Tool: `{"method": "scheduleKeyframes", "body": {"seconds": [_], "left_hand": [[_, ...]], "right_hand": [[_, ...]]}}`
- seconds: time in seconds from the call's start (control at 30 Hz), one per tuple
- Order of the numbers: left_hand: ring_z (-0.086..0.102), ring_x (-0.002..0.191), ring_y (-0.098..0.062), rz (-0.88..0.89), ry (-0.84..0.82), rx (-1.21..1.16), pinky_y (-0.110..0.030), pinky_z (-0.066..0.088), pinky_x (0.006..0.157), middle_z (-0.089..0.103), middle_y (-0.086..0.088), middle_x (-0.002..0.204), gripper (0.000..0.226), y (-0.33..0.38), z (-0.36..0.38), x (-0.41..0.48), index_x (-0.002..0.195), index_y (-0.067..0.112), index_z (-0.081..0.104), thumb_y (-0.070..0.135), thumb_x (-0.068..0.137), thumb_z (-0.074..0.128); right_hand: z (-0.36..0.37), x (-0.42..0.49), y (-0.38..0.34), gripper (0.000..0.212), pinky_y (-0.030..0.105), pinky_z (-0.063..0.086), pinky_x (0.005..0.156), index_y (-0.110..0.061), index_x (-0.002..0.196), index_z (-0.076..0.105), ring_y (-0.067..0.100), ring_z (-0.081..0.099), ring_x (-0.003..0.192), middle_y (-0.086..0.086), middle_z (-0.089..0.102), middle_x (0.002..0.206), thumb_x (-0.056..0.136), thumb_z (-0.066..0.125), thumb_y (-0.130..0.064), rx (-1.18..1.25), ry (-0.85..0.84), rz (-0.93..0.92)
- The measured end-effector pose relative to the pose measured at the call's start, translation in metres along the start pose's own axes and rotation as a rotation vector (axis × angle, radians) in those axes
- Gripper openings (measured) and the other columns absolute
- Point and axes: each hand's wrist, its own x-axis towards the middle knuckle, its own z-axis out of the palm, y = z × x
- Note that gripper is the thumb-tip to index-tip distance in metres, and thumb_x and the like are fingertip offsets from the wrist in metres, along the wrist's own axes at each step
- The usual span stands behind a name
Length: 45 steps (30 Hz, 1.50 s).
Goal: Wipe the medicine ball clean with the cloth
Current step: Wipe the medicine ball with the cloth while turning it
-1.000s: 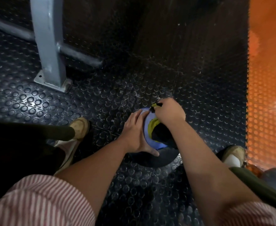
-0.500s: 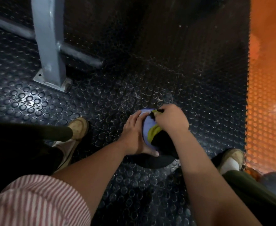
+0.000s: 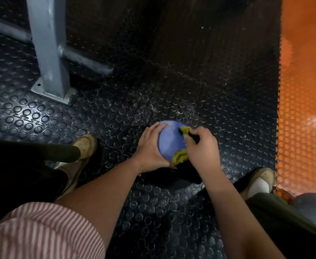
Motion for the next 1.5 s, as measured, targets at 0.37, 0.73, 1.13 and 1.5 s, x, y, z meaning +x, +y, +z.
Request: {"method": "scheduleKeyframes", "body": {"seconds": [0.37,0.73,1.13,1.5], "left_hand": [[-0.009,0.147,-0.013,0.084,-0.061,0.256,-0.039,-0.007,0.12,-0.007,0.0,0.161,0.138,0.006,0.005,-0.011,0.154,0.019,-0.001,0.055,0.055,0.088],[-0.008,0.148,-0.022,-0.091,-0.086,0.085,-0.045,0.01,0.12,-0.011,0.012,0.159,0.133,0.001,-0.004,0.005,0.15,0.043,-0.001,0.032,0.056,0.093],[-0.004,0.148,-0.024,-0.044,0.057,0.159,-0.049,0.003,0.12,-0.003,-0.002,0.161,0.135,0.014,0.02,-0.004,0.153,0.032,0.003,0.06,0.051,0.087],[-0.011,0.148,-0.027,-0.095,-0.039,0.164,-0.044,0.0,0.12,-0.009,0.005,0.16,0.107,0.032,0.018,0.015,0.152,0.04,0.001,0.041,0.075,0.076]], "right_hand": [[0.007,0.049,-0.002,0.015,0.04,0.048,0.086,-0.025,0.101,0.069,0.031,0.056,0.104,0.006,0.065,0.109,0.088,0.062,-0.03,-0.08,-0.06,0.028],[0.017,-0.016,0.0,0.019,0.022,0.033,0.079,-0.011,0.1,0.074,0.02,0.05,0.087,0.006,0.064,0.091,0.083,0.065,-0.013,-0.008,0.124,-0.279],[0.006,0.053,-0.024,0.025,0.038,0.044,0.083,-0.002,0.111,0.061,0.037,0.053,0.106,0.019,0.056,0.115,0.096,0.048,-0.018,-0.278,-0.116,-0.024],[-0.004,-0.029,-0.003,0.019,0.021,0.038,0.075,-0.006,0.104,0.067,0.022,0.06,0.098,0.007,0.066,0.105,0.089,0.063,-0.017,-0.086,-0.03,-0.045]]}}
